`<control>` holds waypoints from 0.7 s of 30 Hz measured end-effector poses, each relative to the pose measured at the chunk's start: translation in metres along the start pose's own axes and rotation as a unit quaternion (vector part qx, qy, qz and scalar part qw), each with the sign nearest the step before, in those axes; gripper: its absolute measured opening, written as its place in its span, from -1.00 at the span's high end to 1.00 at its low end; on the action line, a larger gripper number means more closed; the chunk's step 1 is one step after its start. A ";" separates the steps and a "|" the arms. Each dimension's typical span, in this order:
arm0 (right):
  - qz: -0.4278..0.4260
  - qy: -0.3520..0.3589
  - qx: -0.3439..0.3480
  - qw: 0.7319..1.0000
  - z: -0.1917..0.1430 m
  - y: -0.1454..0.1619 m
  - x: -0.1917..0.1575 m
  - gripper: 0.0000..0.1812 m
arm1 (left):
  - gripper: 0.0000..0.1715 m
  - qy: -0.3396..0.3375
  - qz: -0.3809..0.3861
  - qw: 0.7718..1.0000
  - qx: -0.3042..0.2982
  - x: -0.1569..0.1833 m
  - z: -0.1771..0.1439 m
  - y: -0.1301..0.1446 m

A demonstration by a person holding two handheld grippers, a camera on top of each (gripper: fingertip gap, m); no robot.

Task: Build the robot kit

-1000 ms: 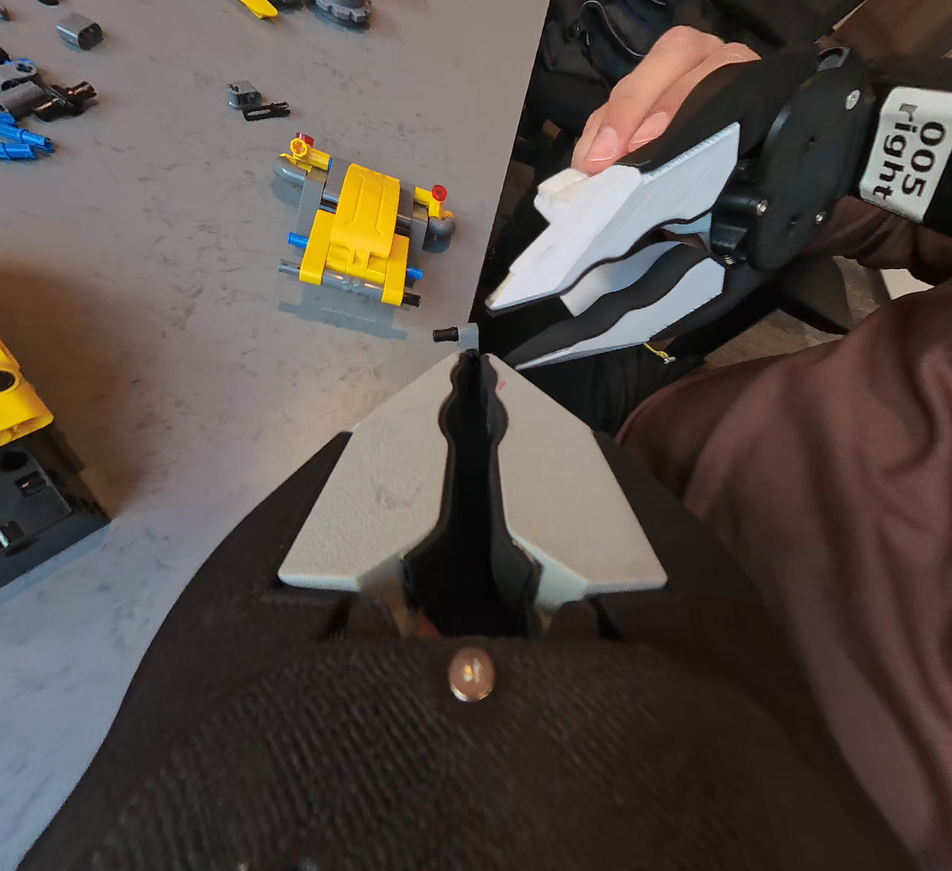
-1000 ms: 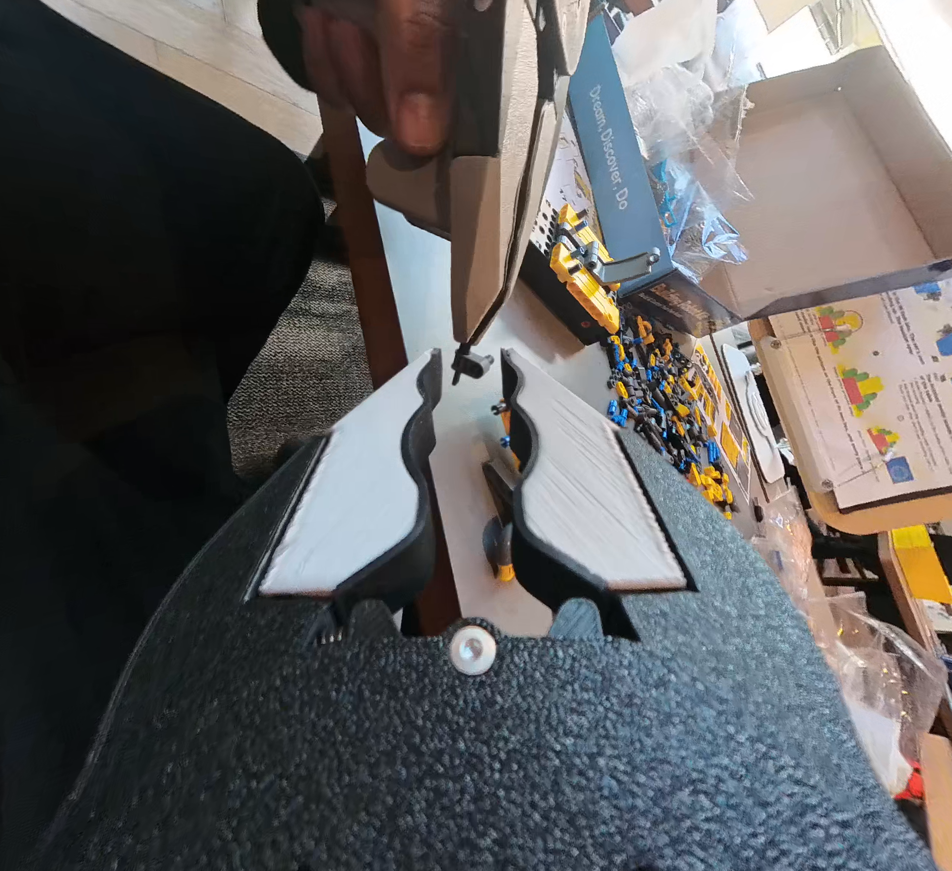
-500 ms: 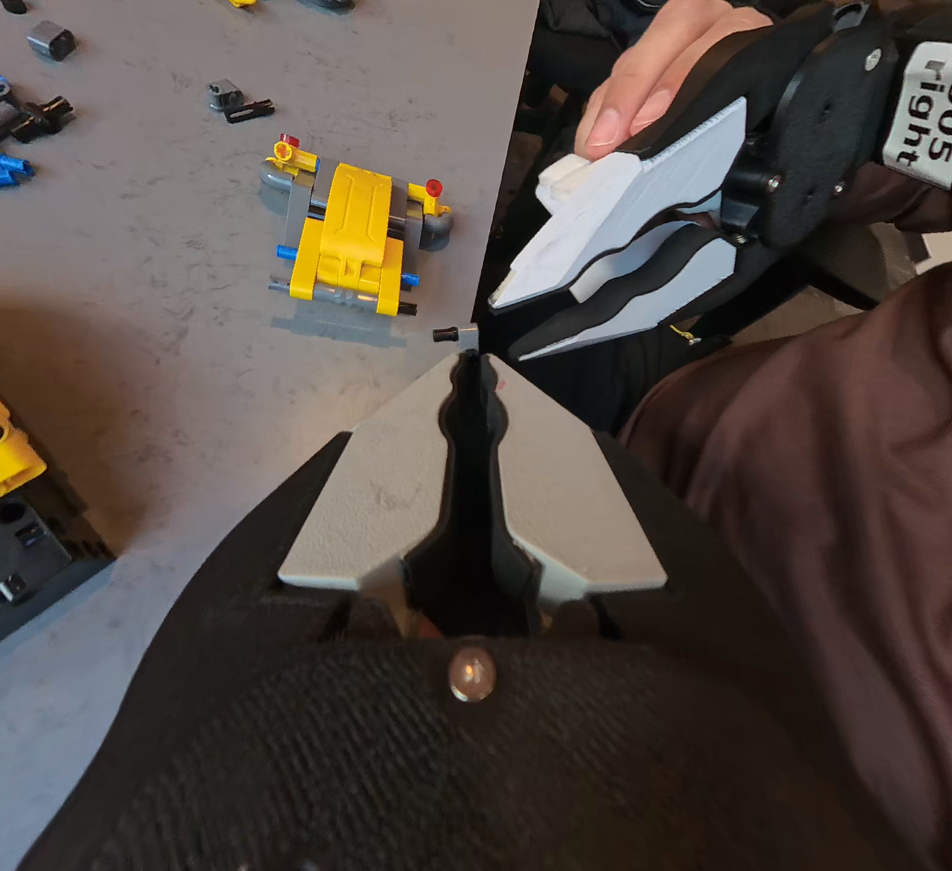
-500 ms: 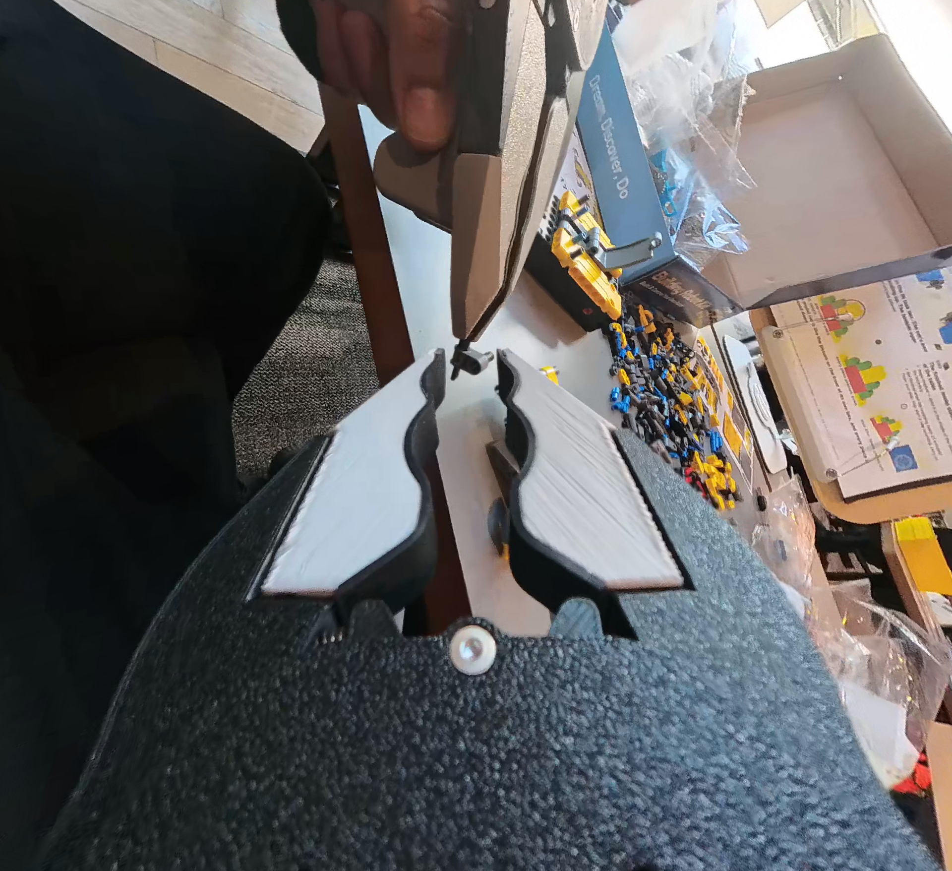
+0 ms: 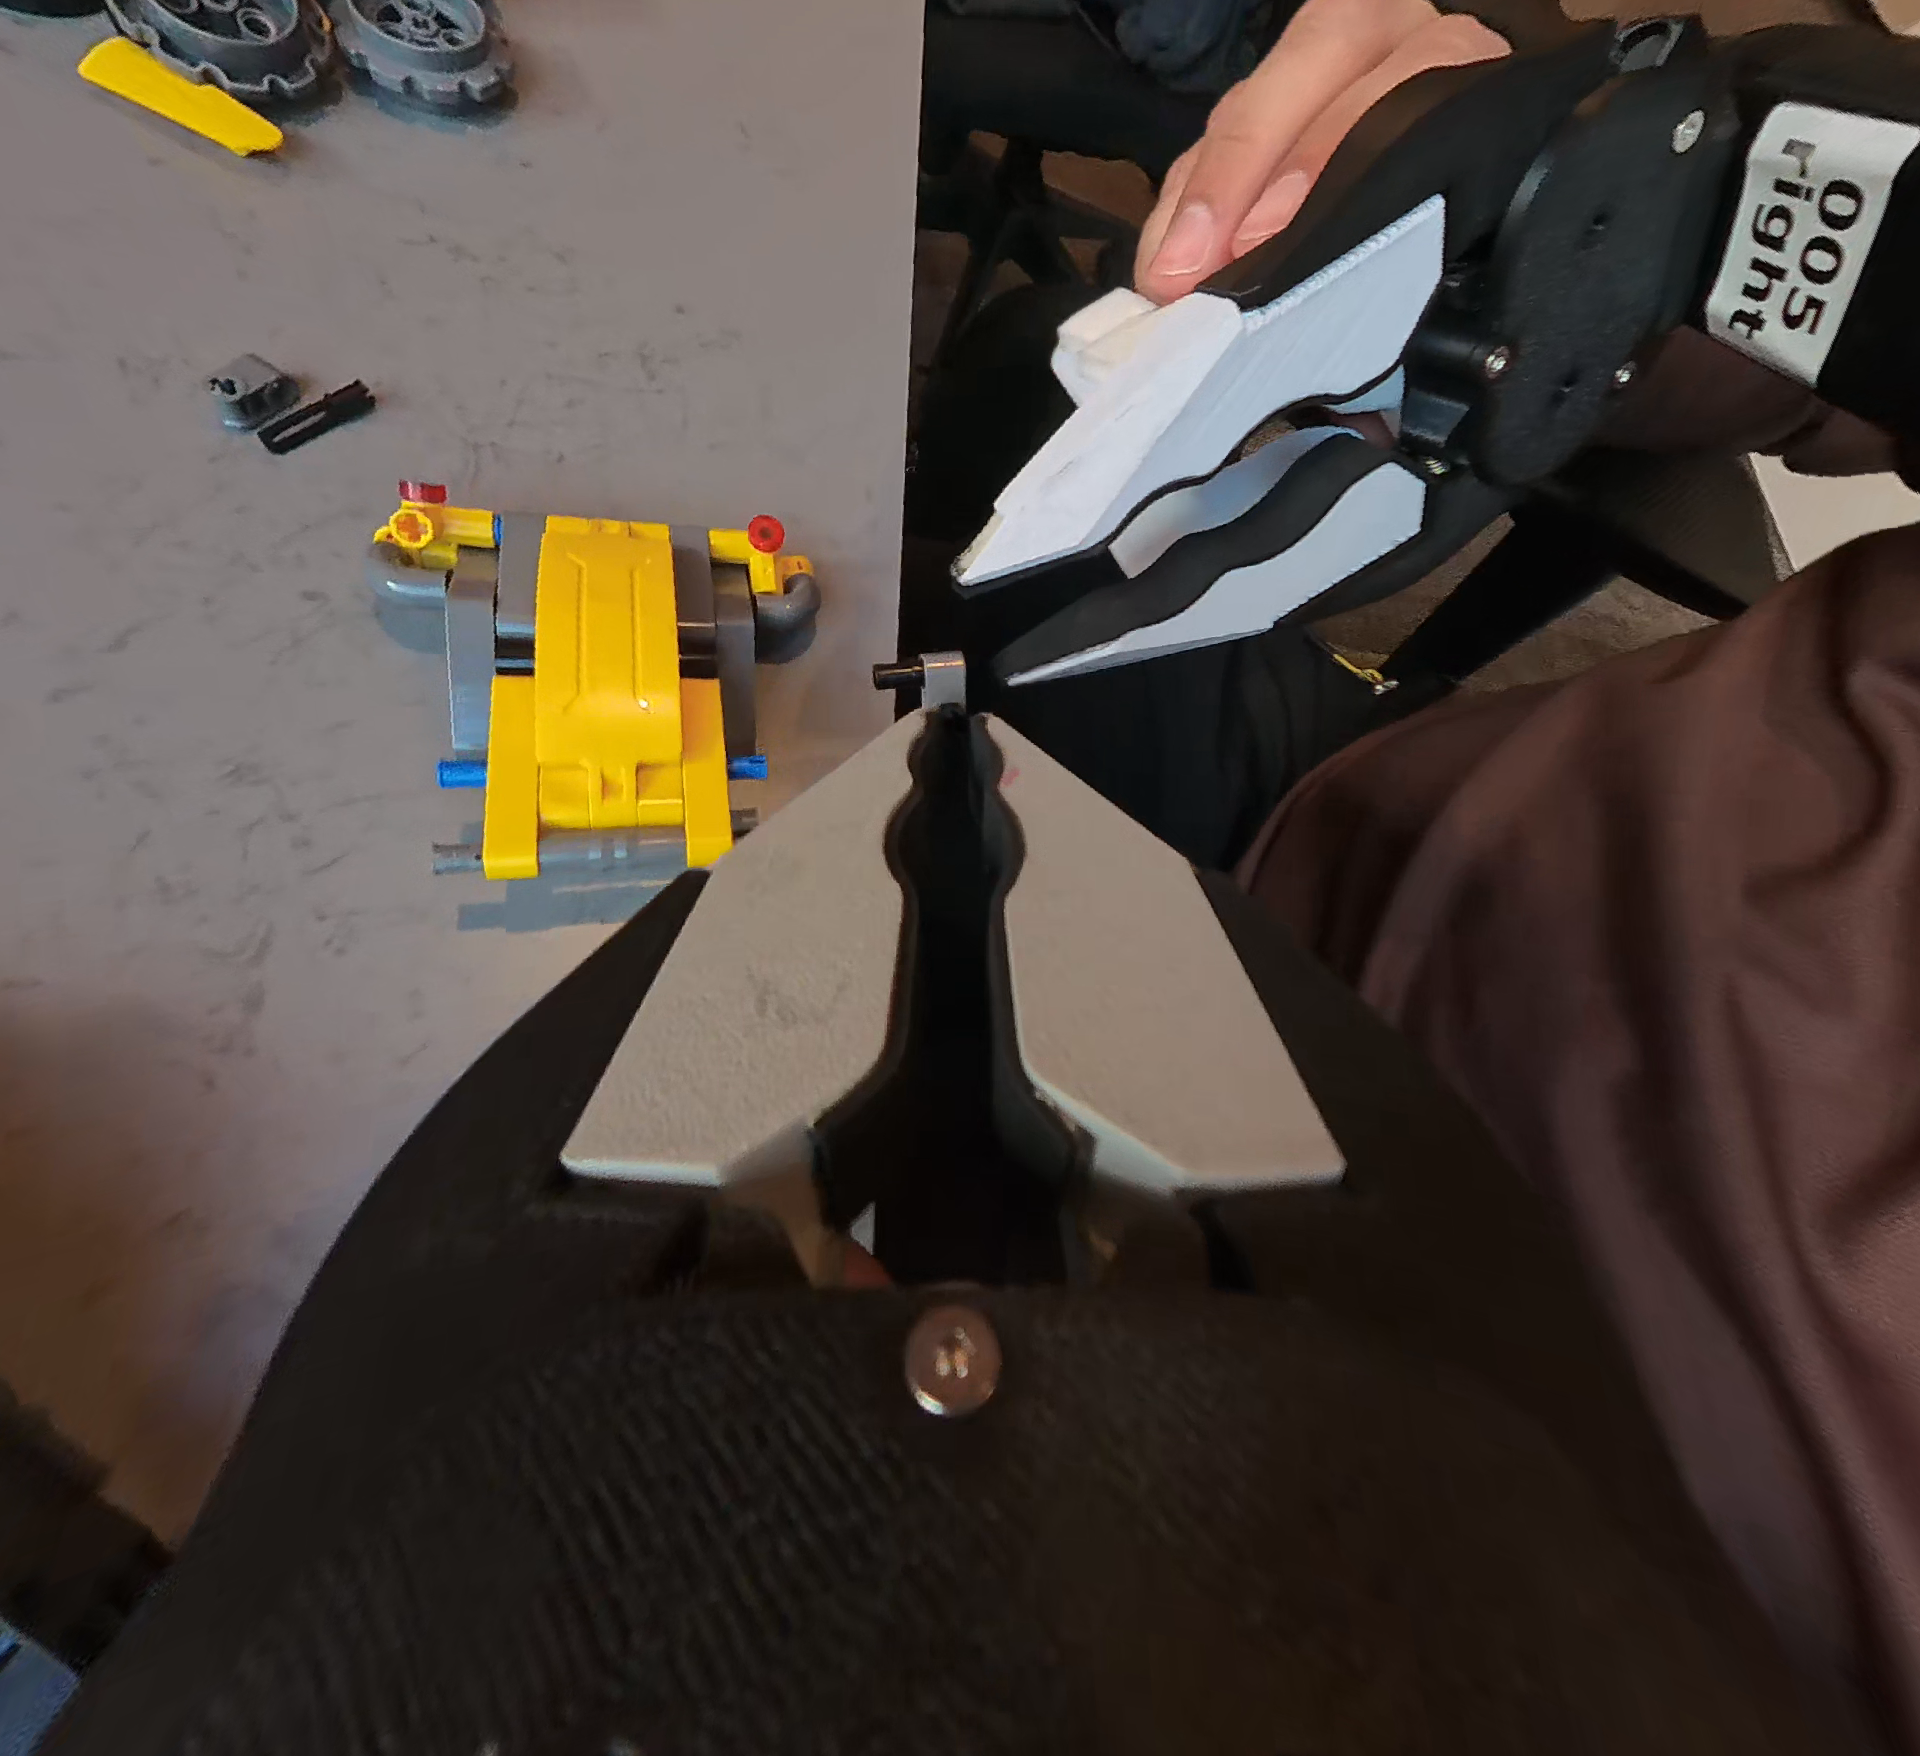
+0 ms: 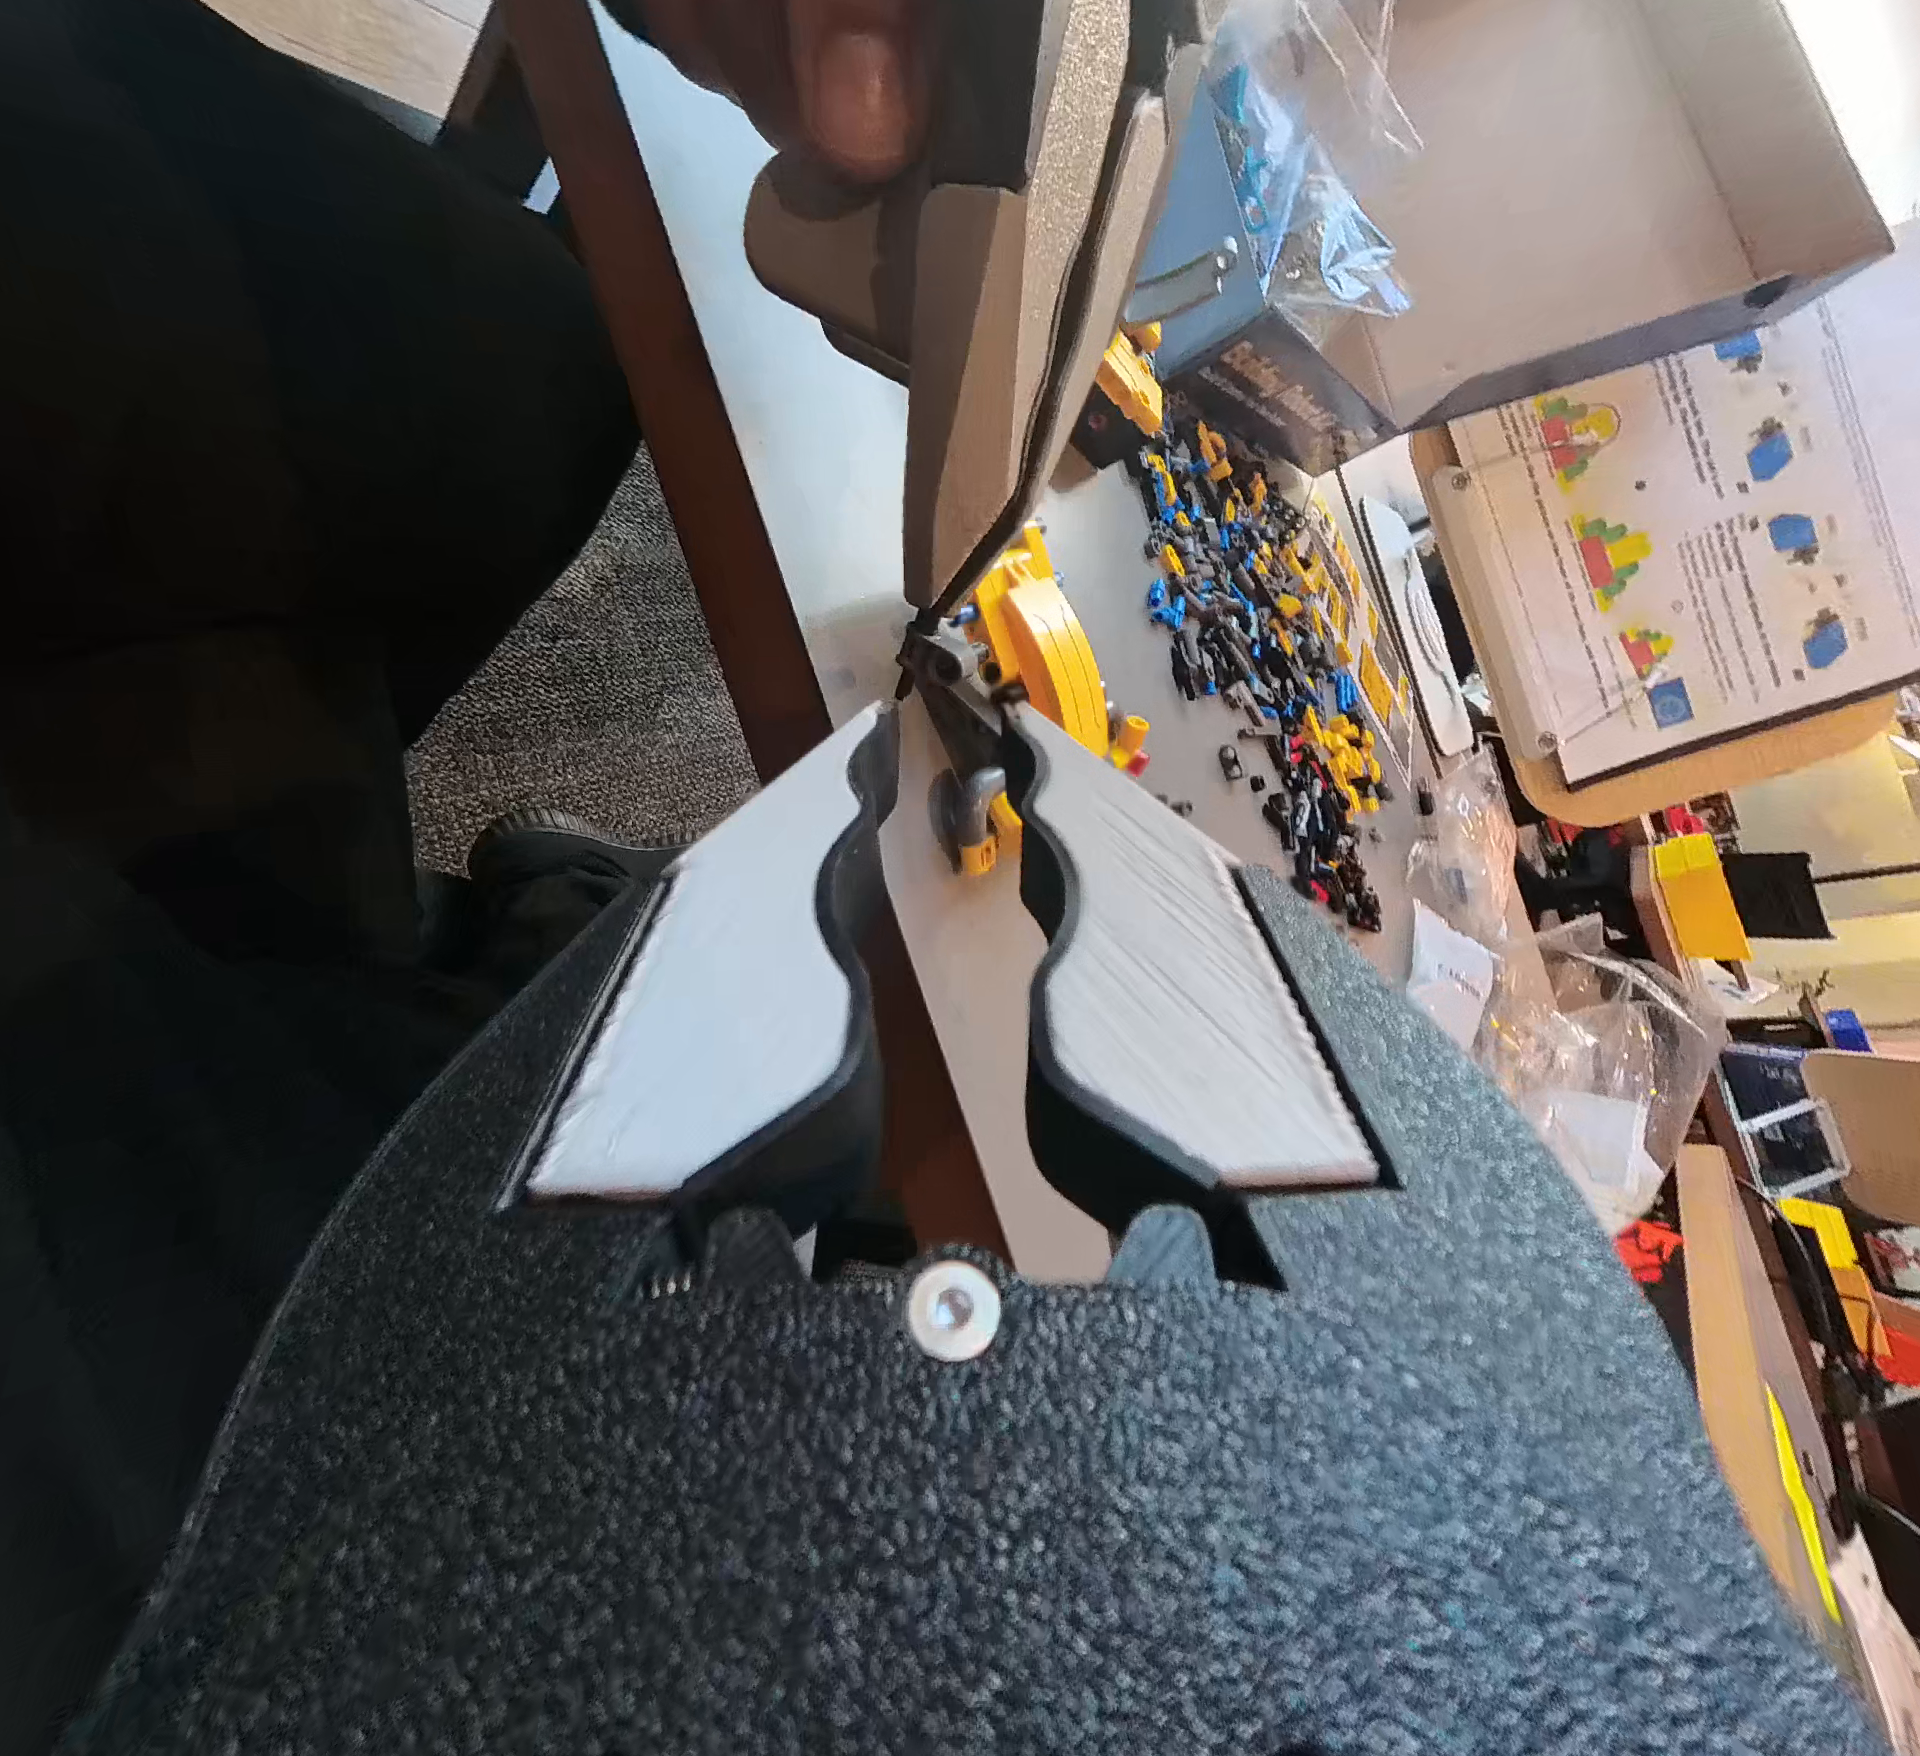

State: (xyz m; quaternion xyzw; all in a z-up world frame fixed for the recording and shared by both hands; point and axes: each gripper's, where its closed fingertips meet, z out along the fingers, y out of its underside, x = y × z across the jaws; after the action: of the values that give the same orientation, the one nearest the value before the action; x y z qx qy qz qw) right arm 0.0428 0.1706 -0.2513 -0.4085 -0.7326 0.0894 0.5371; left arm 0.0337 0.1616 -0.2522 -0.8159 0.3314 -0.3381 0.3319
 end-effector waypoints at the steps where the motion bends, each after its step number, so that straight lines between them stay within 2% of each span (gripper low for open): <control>1: 0.001 0.003 -0.002 1.000 -0.001 0.002 0.001 0.82 | 0.98 0.003 0.001 1.000 -0.001 0.001 0.001 -0.001; 21: -0.032 0.000 0.012 0.999 0.004 -0.007 0.004 0.78 | 0.98 -0.014 -0.022 1.000 -0.009 -0.001 -0.006 0.012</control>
State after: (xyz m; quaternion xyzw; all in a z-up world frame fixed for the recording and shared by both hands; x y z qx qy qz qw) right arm 0.0353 0.1701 -0.2468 -0.3786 -0.7439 0.0806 0.5448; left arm 0.0252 0.1537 -0.2582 -0.8308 0.3118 -0.3305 0.3215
